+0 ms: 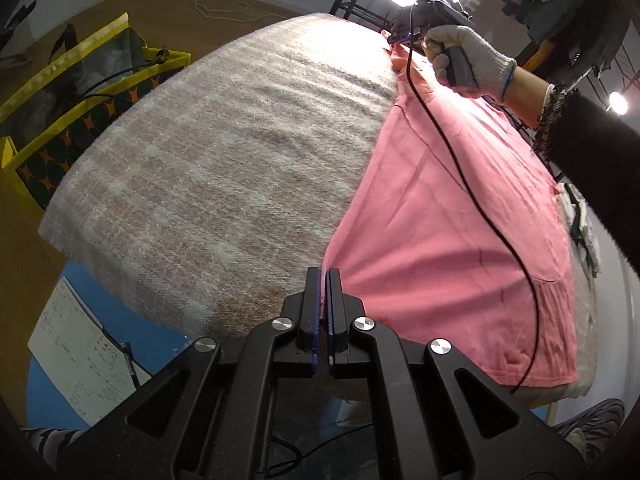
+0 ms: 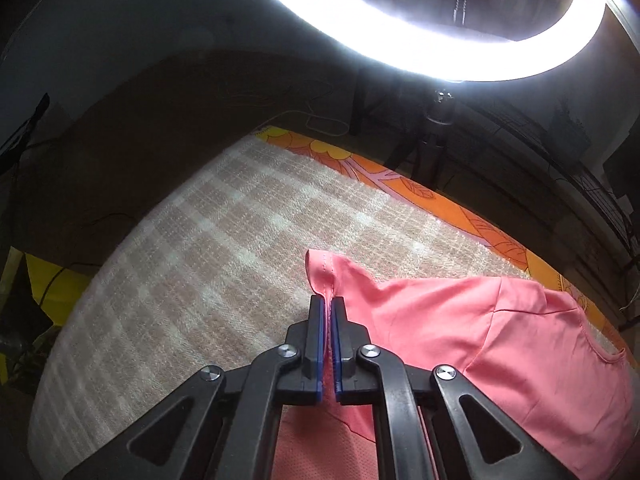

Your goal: Fold small clothes

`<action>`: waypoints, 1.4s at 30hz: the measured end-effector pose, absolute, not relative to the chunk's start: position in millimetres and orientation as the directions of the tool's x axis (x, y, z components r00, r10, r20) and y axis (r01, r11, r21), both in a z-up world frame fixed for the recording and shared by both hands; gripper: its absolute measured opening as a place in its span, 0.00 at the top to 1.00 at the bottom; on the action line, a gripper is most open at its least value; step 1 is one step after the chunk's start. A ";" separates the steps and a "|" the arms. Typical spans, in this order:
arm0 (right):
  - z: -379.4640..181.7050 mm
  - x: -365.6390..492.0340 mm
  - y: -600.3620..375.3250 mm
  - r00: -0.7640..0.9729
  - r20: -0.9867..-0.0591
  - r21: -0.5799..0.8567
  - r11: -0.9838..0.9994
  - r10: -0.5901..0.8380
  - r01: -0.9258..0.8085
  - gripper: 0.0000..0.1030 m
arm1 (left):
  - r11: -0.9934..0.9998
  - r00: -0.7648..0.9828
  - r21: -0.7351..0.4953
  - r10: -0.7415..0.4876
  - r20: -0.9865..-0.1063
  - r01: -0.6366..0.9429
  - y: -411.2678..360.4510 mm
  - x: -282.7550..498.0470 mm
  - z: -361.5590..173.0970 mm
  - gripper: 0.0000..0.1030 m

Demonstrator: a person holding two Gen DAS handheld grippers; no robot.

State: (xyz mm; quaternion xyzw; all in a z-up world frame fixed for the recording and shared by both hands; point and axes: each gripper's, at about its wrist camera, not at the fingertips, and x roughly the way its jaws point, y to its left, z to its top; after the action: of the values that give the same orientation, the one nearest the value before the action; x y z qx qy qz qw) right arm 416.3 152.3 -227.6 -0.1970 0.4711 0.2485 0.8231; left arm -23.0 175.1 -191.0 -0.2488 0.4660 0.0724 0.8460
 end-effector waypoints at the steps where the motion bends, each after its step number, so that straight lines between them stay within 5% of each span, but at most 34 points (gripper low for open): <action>1: -227.1 416.8 151.1 0.431 -0.874 -0.084 0.805 0.223 -0.588 1.00 | 0.866 0.558 -0.354 -0.109 -0.823 -0.354 174.8 -23.7 -190.2 1.00; 2: -225.4 416.8 149.2 0.428 -0.874 -0.072 0.809 0.231 -0.583 1.00 | 0.865 0.556 -0.353 -0.107 -0.824 -0.357 174.8 -23.9 -189.4 0.96; 5: -221.8 420.4 145.8 0.429 -0.869 -0.053 0.814 0.249 -0.579 1.00 | 0.865 0.556 -0.343 -0.092 -0.826 -0.366 176.2 -23.4 -189.6 0.61; 6: -220.1 420.7 146.1 0.429 -0.868 -0.050 0.814 0.251 -0.579 1.00 | 0.867 0.556 -0.339 -0.090 -0.826 -0.365 176.1 -22.8 -190.3 0.60; 10: -213.7 419.1 143.3 0.427 -0.865 -0.037 0.816 0.263 -0.576 1.00 | 0.876 0.536 -0.337 -0.110 -0.837 -0.346 174.2 -17.1 -197.9 0.60; 11: -213.5 419.7 142.8 0.426 -0.865 -0.032 0.818 0.266 -0.575 1.00 | 0.877 0.529 -0.334 -0.113 -0.841 -0.345 174.0 -14.9 -201.2 0.67; 12: -212.8 419.2 142.1 0.425 -0.864 -0.027 0.818 0.270 -0.574 1.00 | 0.881 0.520 -0.323 -0.107 -0.848 -0.346 173.3 -14.5 -204.0 0.91; 13: -213.4 419.7 141.6 0.422 -0.864 -0.022 0.818 0.273 -0.575 1.00 | 0.890 0.499 -0.291 -0.086 -0.863 -0.350 172.1 -11.6 -208.7 1.00; 21: -205.4 426.5 134.9 0.408 -0.845 0.063 0.822 0.345 -0.565 1.00 | 0.835 0.580 -0.401 -0.125 -0.805 -0.378 193.7 -19.4 -193.1 1.00; 32: -197.6 432.4 113.1 0.405 -0.843 0.098 0.841 0.354 -0.531 1.00 | 0.886 0.621 -0.389 -0.161 -0.767 -0.251 163.8 -16.7 -170.8 1.00; 42: -151.8 429.5 48.5 0.441 -0.782 0.184 0.839 0.441 -0.512 1.00 | 0.966 0.665 -0.259 -0.192 -0.722 -0.003 88.1 -18.0 -129.8 1.00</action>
State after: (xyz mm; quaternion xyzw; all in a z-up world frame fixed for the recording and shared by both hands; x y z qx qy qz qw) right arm 429.5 48.5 -151.8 -0.0399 0.4477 0.2810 0.8479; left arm -18.0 88.1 -129.8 -0.1200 0.4058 -0.0522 0.9045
